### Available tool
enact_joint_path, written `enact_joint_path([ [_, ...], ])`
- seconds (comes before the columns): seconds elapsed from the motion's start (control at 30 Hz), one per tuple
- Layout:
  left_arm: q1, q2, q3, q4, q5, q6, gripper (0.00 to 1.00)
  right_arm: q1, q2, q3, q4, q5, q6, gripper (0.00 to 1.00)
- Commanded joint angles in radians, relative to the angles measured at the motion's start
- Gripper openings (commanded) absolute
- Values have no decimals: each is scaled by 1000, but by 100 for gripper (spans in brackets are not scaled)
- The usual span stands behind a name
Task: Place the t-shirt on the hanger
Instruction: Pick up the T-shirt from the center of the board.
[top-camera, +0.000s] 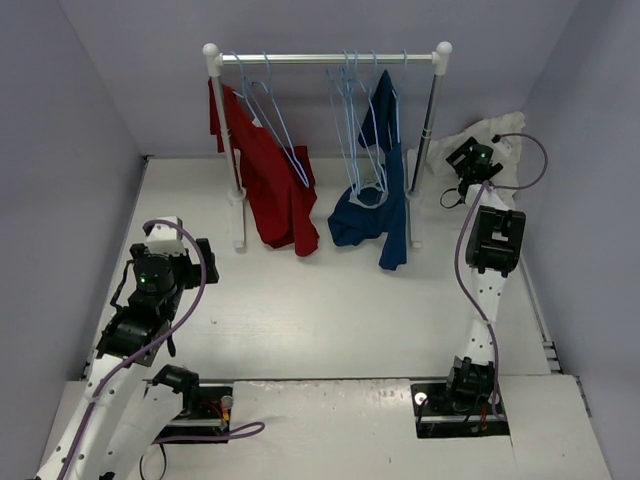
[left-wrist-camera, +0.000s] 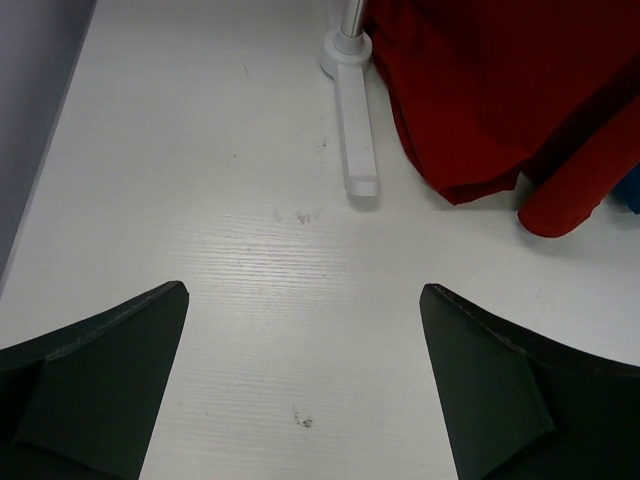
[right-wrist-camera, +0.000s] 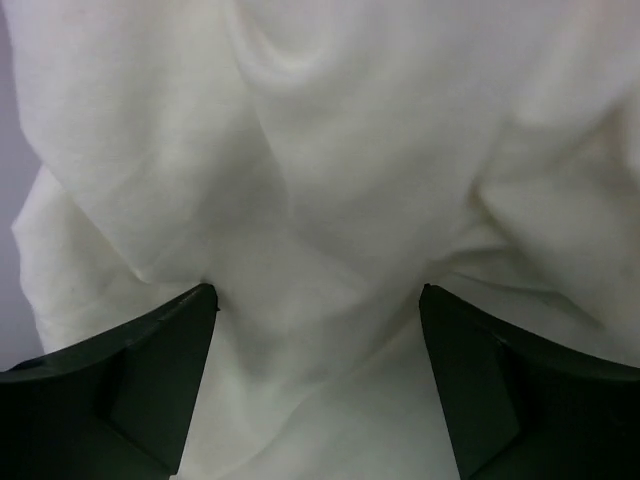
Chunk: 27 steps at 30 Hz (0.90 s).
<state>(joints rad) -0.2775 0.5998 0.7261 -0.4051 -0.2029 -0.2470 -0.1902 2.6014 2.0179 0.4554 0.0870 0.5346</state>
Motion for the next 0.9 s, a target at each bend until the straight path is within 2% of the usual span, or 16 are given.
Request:
enact_joint_path([
  [0.0, 8, 25, 34, 78, 23, 0, 97, 6, 27, 102, 86, -66, 8, 67],
  [0.17, 12, 24, 34, 81, 33, 0, 97, 13, -36, 46, 127, -77, -28, 4],
  [0.2, 12, 21, 32, 82, 36, 1, 97, 16, -60, 2, 128, -74, -56, 0],
  [0.4, 14, -11, 29, 82, 46, -3, 97, 36, -399, -251, 138, 22, -153, 0],
  [0.5, 14, -32, 33, 74, 46, -5, 97, 59, -655, -415, 114, 87, -235, 0],
  [0.7, 9, -76, 42, 71, 43, -18, 97, 91, -1069, -584, -129, 160, -285, 0],
  [0.77, 9, -78, 92, 47, 61, -35, 97, 106, -1266, -656, -222, 162, -294, 0],
  [0.87, 7, -72, 195, -45, 96, -53, 97, 136, -1482, -657, -375, 82, -315, 0],
])
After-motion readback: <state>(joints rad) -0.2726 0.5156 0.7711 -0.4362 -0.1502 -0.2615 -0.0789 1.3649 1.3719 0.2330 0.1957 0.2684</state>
